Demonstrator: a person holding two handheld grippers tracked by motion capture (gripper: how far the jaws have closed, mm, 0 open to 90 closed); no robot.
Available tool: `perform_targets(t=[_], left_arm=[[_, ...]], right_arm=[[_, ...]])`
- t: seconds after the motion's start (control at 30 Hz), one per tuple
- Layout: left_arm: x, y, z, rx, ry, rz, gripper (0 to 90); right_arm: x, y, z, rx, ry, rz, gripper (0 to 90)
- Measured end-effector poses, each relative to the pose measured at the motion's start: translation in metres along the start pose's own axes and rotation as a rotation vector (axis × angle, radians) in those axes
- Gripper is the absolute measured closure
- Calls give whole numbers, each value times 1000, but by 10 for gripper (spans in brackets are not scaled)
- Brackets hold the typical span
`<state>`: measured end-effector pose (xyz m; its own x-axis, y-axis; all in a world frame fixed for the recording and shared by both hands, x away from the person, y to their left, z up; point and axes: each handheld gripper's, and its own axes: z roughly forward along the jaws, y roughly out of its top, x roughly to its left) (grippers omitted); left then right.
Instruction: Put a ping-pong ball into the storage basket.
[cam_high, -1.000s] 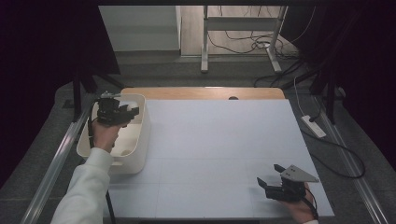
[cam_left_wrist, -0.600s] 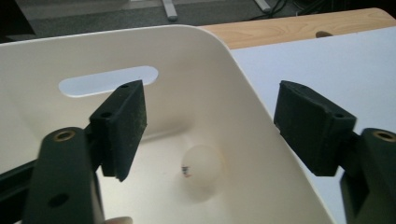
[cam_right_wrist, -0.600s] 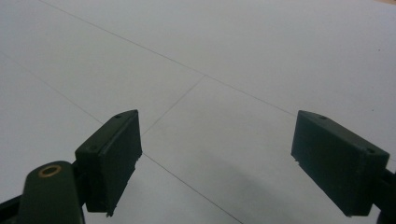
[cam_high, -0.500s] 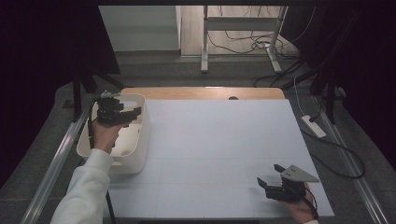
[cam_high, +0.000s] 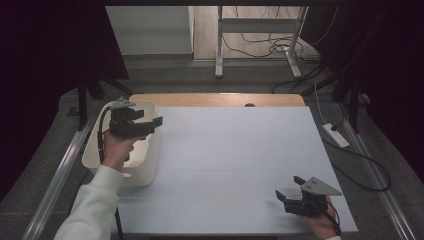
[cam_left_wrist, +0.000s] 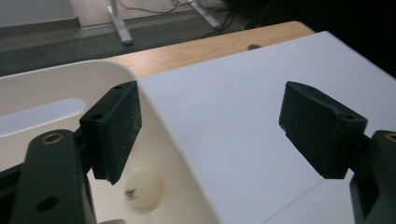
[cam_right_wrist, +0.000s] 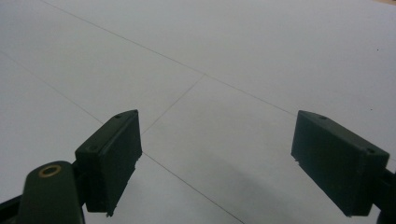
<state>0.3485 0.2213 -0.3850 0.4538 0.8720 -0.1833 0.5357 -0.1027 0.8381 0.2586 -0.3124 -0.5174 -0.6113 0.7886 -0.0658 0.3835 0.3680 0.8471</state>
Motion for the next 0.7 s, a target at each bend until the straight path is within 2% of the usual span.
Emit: perform_targets(t=[0.27, 0.4, 0.7], left_arm=[[-26, -4, -2, -18, -78, 47, 208], [-35, -11, -3, -16, -110, 55, 206], [-45, -25, -4, -14, -130, 68, 203]], right_arm=[[0, 0, 0, -1, 1, -2, 161], [0, 0, 0, -2, 2, -2, 161], [1, 0, 0, -3, 1, -6, 161]])
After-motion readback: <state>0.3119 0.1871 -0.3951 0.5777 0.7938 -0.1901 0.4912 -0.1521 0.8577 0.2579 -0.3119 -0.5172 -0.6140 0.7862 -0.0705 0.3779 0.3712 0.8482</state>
